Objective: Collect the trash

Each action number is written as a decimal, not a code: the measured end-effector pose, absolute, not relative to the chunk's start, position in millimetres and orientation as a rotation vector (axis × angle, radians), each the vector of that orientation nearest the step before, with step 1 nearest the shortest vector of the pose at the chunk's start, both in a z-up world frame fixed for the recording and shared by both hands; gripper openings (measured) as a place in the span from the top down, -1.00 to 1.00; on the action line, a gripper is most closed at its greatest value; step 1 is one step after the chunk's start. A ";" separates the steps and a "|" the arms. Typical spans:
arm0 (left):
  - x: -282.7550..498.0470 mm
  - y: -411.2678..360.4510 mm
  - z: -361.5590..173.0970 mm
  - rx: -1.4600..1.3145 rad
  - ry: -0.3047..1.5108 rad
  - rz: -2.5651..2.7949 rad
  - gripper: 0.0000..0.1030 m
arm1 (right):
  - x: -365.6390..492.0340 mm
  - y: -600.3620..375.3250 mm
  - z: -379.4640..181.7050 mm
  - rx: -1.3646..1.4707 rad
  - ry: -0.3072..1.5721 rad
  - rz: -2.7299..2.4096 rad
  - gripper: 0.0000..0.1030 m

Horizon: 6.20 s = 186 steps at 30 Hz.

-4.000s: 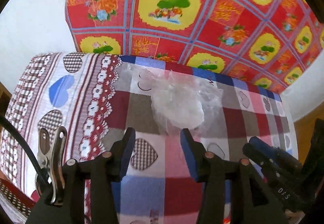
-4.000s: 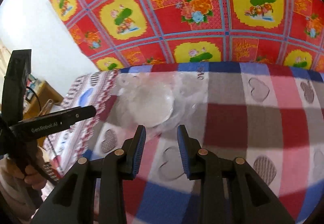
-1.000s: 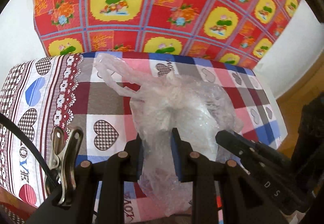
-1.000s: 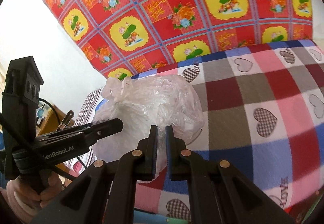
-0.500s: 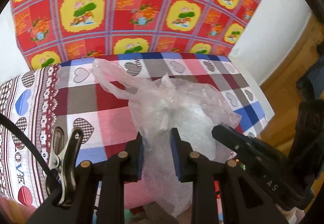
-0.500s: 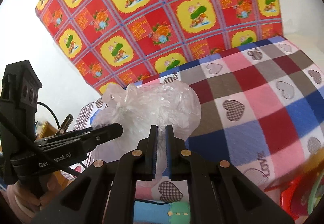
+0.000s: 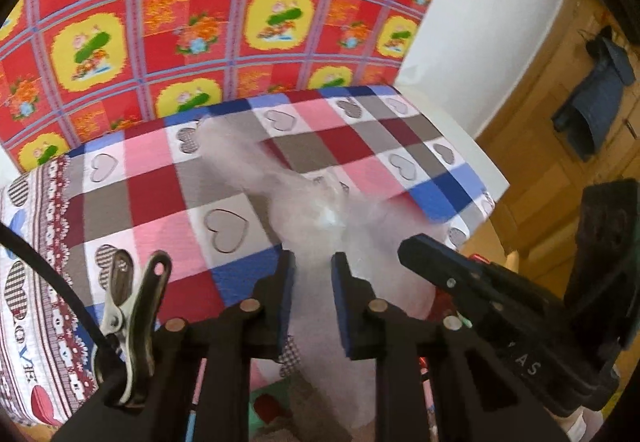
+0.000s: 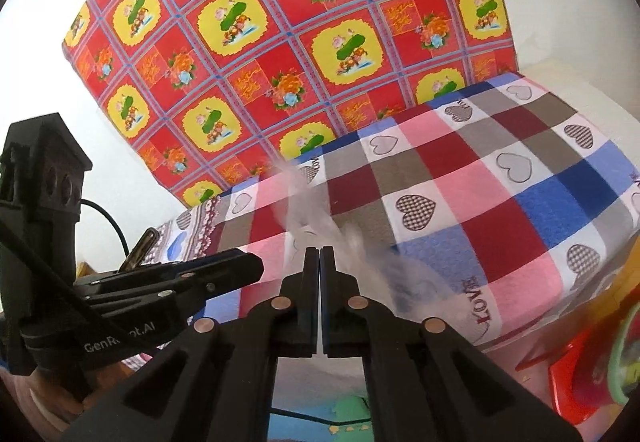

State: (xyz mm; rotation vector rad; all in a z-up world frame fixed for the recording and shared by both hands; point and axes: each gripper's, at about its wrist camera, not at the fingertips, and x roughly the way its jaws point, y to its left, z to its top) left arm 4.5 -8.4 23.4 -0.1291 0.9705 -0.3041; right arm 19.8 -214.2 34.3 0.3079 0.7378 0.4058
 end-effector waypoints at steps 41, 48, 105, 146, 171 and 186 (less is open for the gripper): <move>29.2 -2.1 -93.3 -0.212 1.241 -0.223 -0.05 | 52.0 -241.2 -68.6 0.249 0.985 0.304 0.12; 27.2 -16.2 -95.9 -0.200 1.213 -0.245 -0.16 | 52.7 -234.0 -72.3 0.281 1.003 0.377 0.42; 8.2 -361.8 -60.5 0.125 1.140 -0.687 0.58 | -89.0 -581.2 -73.7 0.602 0.816 -0.064 0.82; -28.8 -655.8 -259.5 0.485 1.314 -0.933 0.15 | -152.5 -769.2 -228.6 0.715 0.960 -0.450 0.40; -54.9 -610.5 -173.1 0.484 1.242 -0.905 -0.46 | -201.8 -696.4 -139.6 0.683 0.878 -0.574 0.21; -69.0 -595.1 -160.2 0.481 1.252 -0.906 -0.46 | -213.3 -679.9 -134.3 0.665 0.879 -0.584 0.21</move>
